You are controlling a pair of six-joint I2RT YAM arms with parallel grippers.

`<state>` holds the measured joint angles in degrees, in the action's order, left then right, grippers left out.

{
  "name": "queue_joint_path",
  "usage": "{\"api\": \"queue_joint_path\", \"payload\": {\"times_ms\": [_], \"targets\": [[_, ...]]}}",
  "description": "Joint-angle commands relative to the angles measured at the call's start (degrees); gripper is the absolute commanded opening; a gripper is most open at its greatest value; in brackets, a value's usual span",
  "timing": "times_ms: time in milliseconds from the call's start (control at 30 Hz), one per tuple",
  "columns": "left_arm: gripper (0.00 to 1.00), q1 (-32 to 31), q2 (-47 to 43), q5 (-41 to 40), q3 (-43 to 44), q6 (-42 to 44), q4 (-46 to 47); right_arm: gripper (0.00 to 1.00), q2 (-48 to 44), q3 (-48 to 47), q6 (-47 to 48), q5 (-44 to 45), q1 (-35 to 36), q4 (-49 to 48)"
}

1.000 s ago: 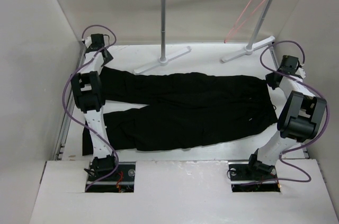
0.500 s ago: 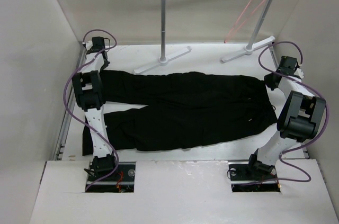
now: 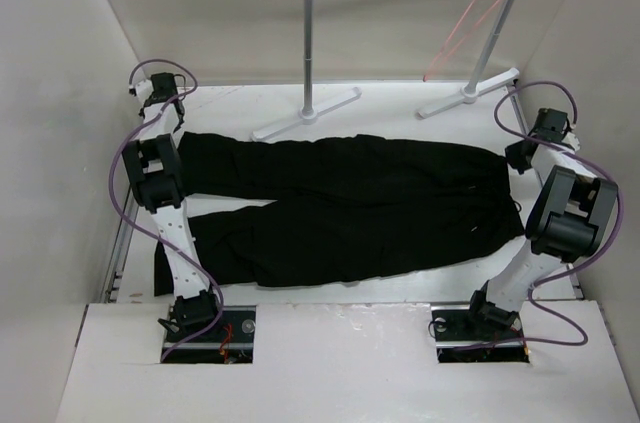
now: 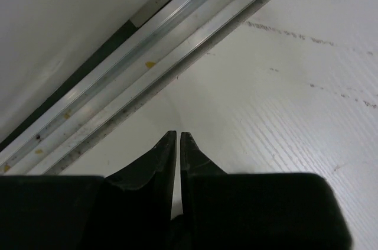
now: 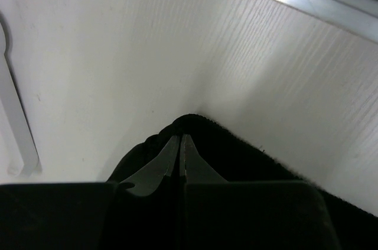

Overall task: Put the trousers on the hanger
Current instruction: Flatten out the trousers at the center of the board.

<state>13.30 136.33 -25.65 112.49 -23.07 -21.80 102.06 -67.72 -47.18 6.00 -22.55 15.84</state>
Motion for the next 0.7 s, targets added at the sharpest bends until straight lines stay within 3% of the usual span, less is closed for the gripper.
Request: {"api": "queue_joint_path", "payload": {"times_ms": [0,100,200,333,433,600,667], "targets": [[0.08,-0.1,-3.4,-2.0,1.0,-0.4,3.7,0.04,0.7,-3.6,1.4,1.9,-1.0,-2.4],[0.12,-0.2,-3.2,0.8,1.0,-0.4,5.5,0.05,1.1,-4.9,1.4,1.9,-0.7,-2.7],[0.28,-0.7,-4.6,1.9,-0.1,-0.7,5.7,0.13,0.9,-5.7,1.3,2.7,-0.6,-1.6],[0.56,-2.7,-13.2,3.2,-6.7,-4.6,5.8,0.58,-3.6,-5.4,1.0,5.3,2.4,-0.5],[0.66,-4.2,-23.4,4.1,-15.8,-8.0,5.9,0.77,-9.0,-4.6,1.6,7.3,6.8,0.7],[0.64,-6.3,-44.6,5.2,-38.1,-11.8,3.6,0.82,-19.2,1.2,1.8,10.3,14.1,1.0],[0.61,-6.7,-52.7,4.8,-46.7,-13.7,1.3,0.72,-23.2,3.8,1.7,9.8,18.2,0.9]]}}
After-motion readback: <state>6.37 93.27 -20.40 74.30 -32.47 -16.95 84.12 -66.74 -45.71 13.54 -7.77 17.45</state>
